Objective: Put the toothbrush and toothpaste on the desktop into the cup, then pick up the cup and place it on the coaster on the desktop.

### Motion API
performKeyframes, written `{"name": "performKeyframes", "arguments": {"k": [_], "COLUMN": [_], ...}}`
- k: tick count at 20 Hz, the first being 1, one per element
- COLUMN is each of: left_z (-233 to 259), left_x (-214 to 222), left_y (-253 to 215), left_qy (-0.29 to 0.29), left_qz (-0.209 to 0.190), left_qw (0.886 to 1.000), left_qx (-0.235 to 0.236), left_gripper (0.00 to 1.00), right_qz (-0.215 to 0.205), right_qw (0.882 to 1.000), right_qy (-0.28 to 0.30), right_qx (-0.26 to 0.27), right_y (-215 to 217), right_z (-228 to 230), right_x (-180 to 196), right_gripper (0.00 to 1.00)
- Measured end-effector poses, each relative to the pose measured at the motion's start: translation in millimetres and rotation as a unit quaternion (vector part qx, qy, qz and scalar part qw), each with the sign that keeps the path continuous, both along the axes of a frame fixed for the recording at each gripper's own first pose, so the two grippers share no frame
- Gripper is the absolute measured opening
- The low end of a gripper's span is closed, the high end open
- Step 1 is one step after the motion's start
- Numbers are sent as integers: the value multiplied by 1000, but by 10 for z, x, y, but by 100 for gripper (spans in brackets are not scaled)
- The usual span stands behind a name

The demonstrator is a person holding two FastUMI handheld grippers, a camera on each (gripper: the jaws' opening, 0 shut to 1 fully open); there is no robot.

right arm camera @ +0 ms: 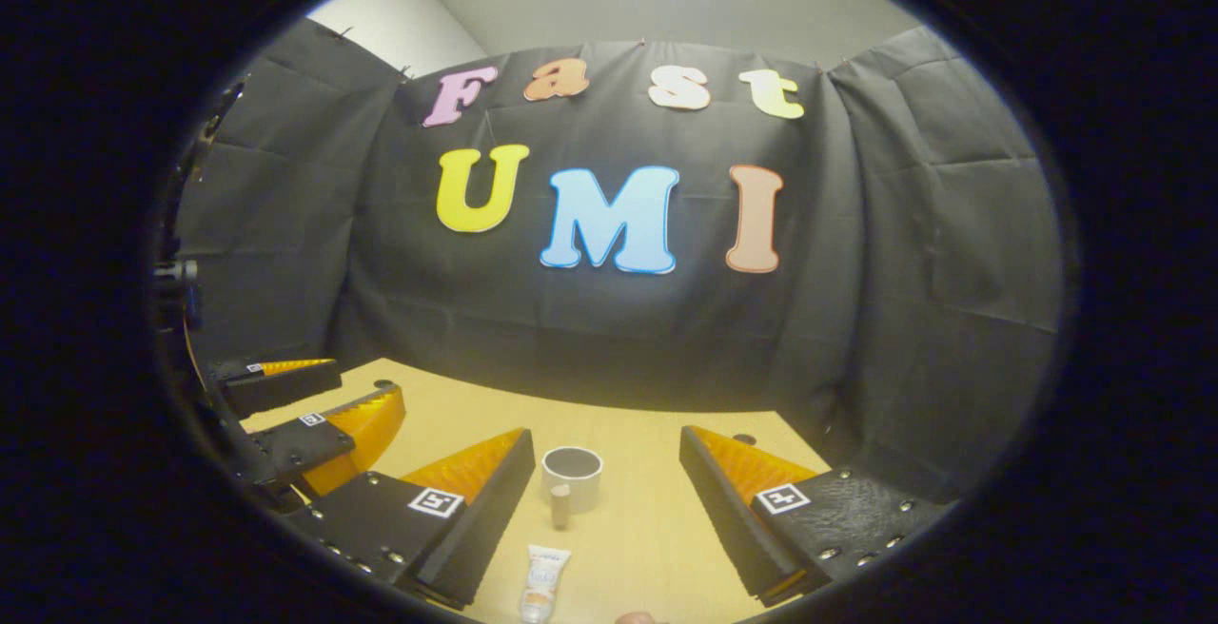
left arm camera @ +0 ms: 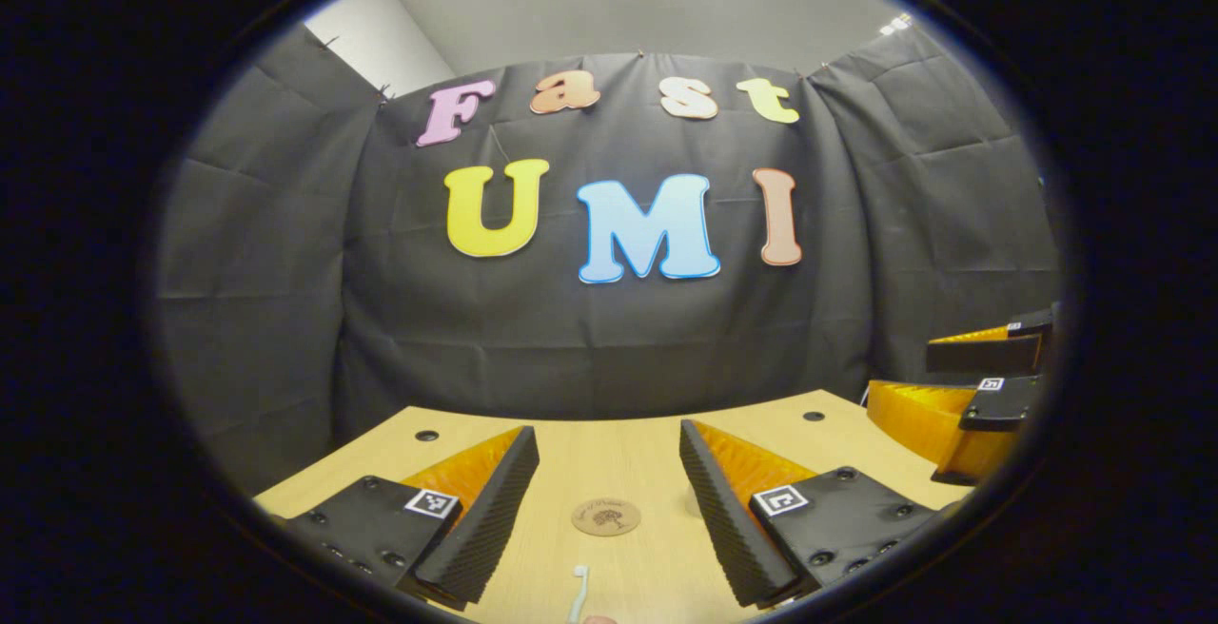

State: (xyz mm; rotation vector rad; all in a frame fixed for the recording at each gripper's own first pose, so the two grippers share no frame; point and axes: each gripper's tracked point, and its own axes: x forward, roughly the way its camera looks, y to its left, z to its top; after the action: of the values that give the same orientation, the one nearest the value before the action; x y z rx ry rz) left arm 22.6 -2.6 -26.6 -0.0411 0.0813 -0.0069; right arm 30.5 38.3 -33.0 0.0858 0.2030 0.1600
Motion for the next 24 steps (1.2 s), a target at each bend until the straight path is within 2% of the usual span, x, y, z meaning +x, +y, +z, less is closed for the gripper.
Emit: {"name": "performKeyframes", "arguments": {"k": [1,2,3,5,9,13,18,20,24], "left_z": [-57,-139,-215,-413,-874,-1359,-1818,-2032,-2370], "left_x": [20,35,52,67,62,-26,-143,-187,-353], "left_y": [-5,-6,2,-12,-28,-76,-68,-56,37], "left_qy": [10,26,40,77,164,258,348,382,465], "left_qz": [-2,-6,-10,-18,-27,-35,-31,-30,-30], "left_qw": [1000,1000,999,997,986,965,937,923,885], "left_qx": [5,10,8,5,4,-14,-27,-32,-15], "left_gripper": [96,94,98,96,97,97,97,97,99], "right_qz": [0,-1,2,9,27,49,72,79,92], "right_qw": [1000,999,999,997,990,976,954,946,928], "right_qy": [19,37,50,81,139,211,291,313,362], "right_qx": [-1,-3,-1,5,-15,-23,-11,-15,-17], "right_y": [3,12,42,109,221,377,540,612,711], "right_z": [-96,-177,-231,-378,-707,-1083,-1471,-1593,-1800], "right_x": [18,34,54,69,102,97,60,15,-73], "right_gripper": [95,96,96,96,95,96,96,96,96]}}
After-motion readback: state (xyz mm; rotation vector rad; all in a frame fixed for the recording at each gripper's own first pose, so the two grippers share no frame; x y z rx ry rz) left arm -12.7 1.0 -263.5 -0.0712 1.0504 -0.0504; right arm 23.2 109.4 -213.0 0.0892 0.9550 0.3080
